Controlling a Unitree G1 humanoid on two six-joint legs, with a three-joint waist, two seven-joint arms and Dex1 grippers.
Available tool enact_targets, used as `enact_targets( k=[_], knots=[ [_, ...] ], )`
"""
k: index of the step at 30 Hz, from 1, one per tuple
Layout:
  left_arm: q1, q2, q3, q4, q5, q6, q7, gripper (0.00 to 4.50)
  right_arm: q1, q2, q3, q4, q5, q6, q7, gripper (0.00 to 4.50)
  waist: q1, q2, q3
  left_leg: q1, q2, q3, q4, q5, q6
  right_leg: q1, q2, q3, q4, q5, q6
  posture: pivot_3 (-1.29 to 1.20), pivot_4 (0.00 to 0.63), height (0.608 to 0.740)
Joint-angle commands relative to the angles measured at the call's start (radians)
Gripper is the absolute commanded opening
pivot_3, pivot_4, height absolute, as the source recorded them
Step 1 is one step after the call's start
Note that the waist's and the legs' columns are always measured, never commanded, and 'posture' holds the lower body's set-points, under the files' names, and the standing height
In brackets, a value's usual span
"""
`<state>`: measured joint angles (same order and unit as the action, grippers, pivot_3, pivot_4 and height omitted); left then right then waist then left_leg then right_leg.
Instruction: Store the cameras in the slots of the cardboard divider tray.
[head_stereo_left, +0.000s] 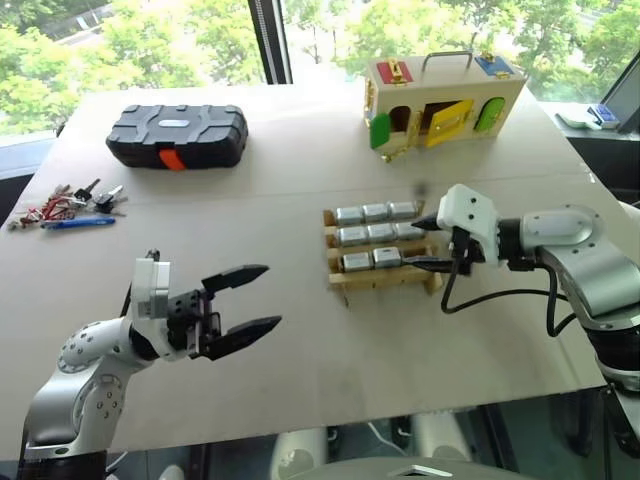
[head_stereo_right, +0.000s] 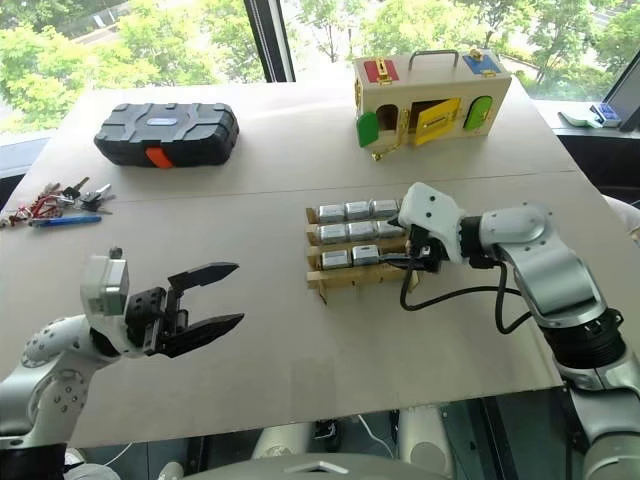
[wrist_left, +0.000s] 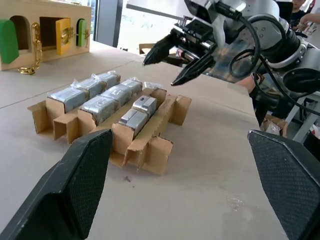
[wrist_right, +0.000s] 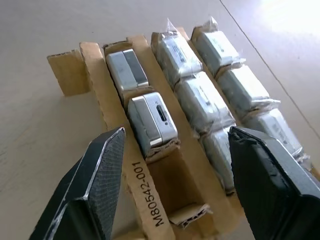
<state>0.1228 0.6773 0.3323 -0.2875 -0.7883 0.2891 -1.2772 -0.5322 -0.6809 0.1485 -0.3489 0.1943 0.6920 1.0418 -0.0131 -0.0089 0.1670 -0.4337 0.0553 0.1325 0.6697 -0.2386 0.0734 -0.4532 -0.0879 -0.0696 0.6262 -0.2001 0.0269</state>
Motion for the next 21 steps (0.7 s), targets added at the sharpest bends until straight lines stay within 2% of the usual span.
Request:
enact_targets(
  k=[1,5,8,11,21],
  knots=[
    [-0.004,0.015,0.008,0.003,-0.008,-0.003,-0.016,4.5,0.046,-0.036,-0.117,-0.035,0.03,0.026,-0.061,3.24,0.003,0.0,0.0,0.0,0.0,0.0,0.0,0.0,0.0,0.0,0.0,0.0,0.0,0.0,0.0,0.0,0.15,0.74],
    [0.001,0.014,0.011,-0.003,-0.01,-0.002,-0.018,4.5,0.17,-0.059,-0.236,-0.041,0.01,0.072,-0.179,4.46,0.009,-0.001,0.0,-0.002,-0.001,0.0,0.0,0.0,0.0,0.001,0.0,0.0,-0.001,0.0,0.0,0.0,0.15,0.74],
    [-0.004,0.011,0.007,-0.001,-0.009,-0.002,-0.019,4.5,0.235,-0.032,-0.276,-0.023,0.017,0.089,-0.252,4.46,0.007,-0.001,0.0,-0.001,-0.001,0.0,0.0,0.0,0.0,0.001,0.0,0.0,-0.001,0.0,0.0,0.0,0.15,0.74],
    [-0.015,0.009,-0.002,0.004,-0.007,-0.003,-0.022,4.5,0.251,-0.007,-0.262,0.04,0.002,0.064,-0.302,4.46,-0.004,0.0,0.0,0.001,0.0,0.001,0.0,0.0,0.0,0.001,0.001,0.001,0.0,0.0,0.001,0.0,0.15,0.74],
    [-0.051,0.017,-0.014,0.016,-0.007,0.008,-0.022,4.5,0.185,0.073,-0.218,0.234,0.005,-0.012,-0.356,4.46,-0.001,0.0,0.0,0.001,0.0,0.001,0.0,0.0,0.0,0.003,0.006,0.001,0.0,0.0,0.001,0.0,0.15,0.74]
  ],
)
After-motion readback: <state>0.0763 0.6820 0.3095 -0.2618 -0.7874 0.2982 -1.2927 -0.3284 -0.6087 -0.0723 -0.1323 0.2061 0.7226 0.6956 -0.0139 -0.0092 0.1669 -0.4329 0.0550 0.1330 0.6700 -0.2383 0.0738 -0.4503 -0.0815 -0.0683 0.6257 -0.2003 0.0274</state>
